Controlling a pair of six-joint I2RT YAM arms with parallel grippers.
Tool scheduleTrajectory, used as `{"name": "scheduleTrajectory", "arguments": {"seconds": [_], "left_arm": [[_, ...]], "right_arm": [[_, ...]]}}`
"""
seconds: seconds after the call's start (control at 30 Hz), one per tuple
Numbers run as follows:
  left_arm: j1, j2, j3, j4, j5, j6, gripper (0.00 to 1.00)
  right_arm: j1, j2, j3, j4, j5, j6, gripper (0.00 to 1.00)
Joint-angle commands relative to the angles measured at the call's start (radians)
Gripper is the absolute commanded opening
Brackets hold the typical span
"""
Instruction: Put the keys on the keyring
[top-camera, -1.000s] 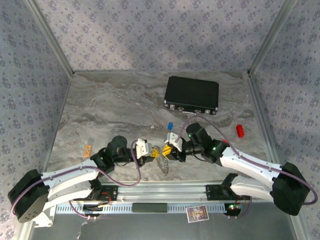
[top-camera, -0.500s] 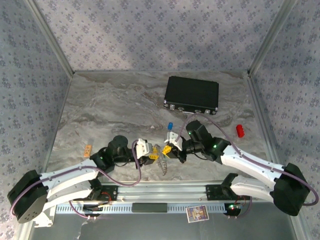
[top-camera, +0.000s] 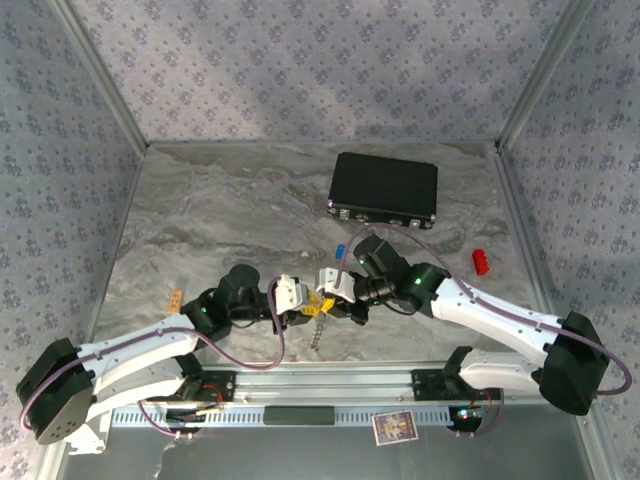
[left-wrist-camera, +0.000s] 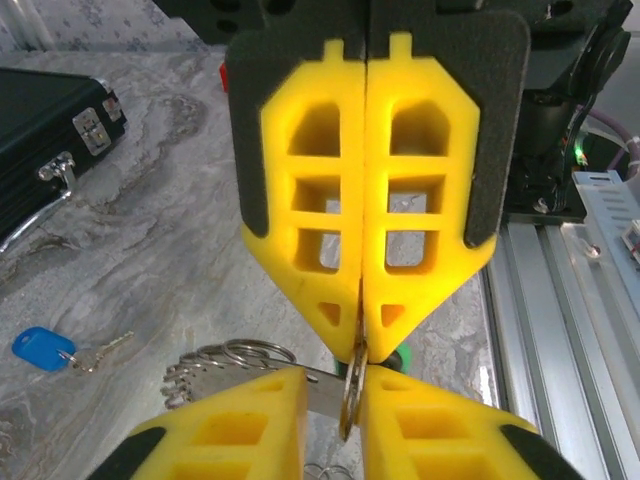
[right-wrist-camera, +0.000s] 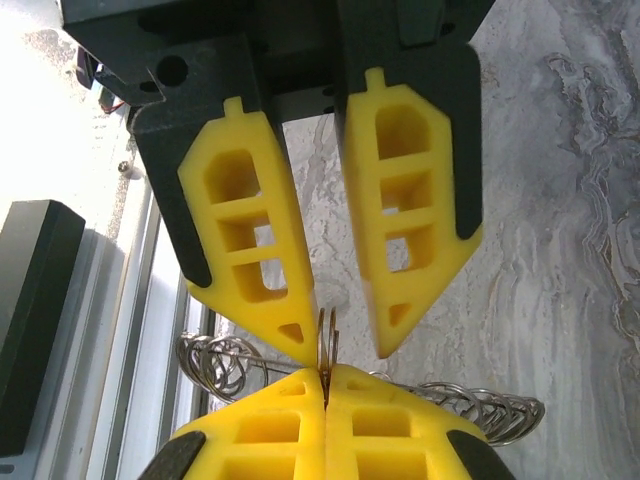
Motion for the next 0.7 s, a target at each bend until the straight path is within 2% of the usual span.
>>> {"name": "scheduleTrajectory", "arguments": {"seconds": [0.0, 0.1, 0.13, 0.17, 0.23, 0.33, 0.57, 0.67], "left_arm": [[-0.003, 0.015, 0.04, -0.024, 0.051, 0.027, 0.14], [-0.004, 0.021, 0.045, -0.036, 0.061, 0.03, 0.04], [-0.003, 0.021, 0.04, -0.031, 0.066, 0.028, 0.02], [-0.003, 0.019, 0.036, -0.023, 0.069, 0.024, 0.0], [-0.003, 0.012, 0.021, 0.003, 0.068, 0.013, 0.0], [-0.003, 0.001, -0.019, 0.078, 0.057, -0.016, 0.0], [-0.003, -0.003, -0.07, 0.195, 0.03, -0.063, 0.0], [-0.003, 0.001, -0.07, 0.191, 0.034, -0.064, 0.0]], "right_arm": [[0.01, 0.01, 0.04, -0.038, 0.018, -0.03, 0.0], [0.011, 0.008, 0.034, -0.022, 0.024, -0.017, 0.0], [0.007, 0.002, 0.026, -0.009, 0.033, -0.001, 0.04], [-0.001, -0.008, 0.012, 0.009, 0.034, 0.021, 0.18], [-0.023, -0.04, -0.028, 0.055, 0.019, 0.063, 0.34], [-0.039, -0.101, -0.109, 0.146, -0.001, 0.127, 0.43], [-0.039, -0.131, -0.168, 0.189, 0.019, 0.172, 0.44], [-0.04, -0.122, -0.169, 0.195, 0.015, 0.175, 0.39]]}}
